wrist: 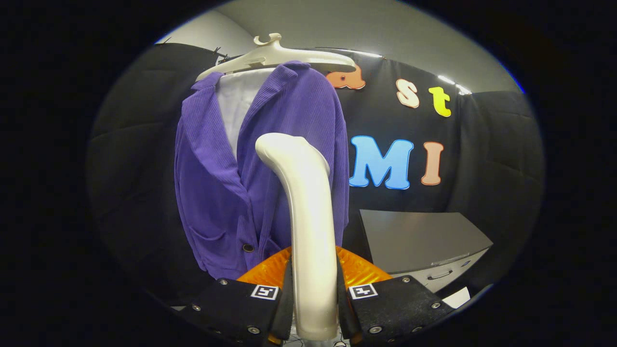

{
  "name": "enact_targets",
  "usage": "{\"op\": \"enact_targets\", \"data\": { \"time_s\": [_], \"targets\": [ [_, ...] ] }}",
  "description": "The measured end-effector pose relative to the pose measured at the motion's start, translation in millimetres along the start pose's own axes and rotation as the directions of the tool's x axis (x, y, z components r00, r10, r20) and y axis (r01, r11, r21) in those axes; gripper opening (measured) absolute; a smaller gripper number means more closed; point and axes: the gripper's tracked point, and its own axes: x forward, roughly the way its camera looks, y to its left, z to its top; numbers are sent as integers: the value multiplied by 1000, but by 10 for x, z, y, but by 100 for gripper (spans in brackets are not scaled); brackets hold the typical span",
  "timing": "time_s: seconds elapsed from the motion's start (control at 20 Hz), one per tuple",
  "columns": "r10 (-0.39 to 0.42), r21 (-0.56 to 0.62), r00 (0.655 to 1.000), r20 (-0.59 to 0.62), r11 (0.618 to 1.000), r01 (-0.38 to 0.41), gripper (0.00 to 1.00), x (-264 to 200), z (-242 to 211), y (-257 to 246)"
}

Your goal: Iron the clothes twice with a garment steamer, once on the left side and once on the right side.

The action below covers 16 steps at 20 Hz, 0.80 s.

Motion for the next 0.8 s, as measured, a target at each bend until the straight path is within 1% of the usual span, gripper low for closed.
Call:
{"op": "enact_targets", "data": {
  "time_s": [0.2,0.4,0.6,0.8],
  "targets": [
    [24,-17,995,-94,1000,-26,39,30,-524,86],
    [48,-33,979,-196,998,-56,39,84,-1008,217],
    [56,-38,961,-271,997,-69,39,165,-1344,217],
    [50,-30,947,-318,998,-63,39,181,-1610,257]
  ]
}}
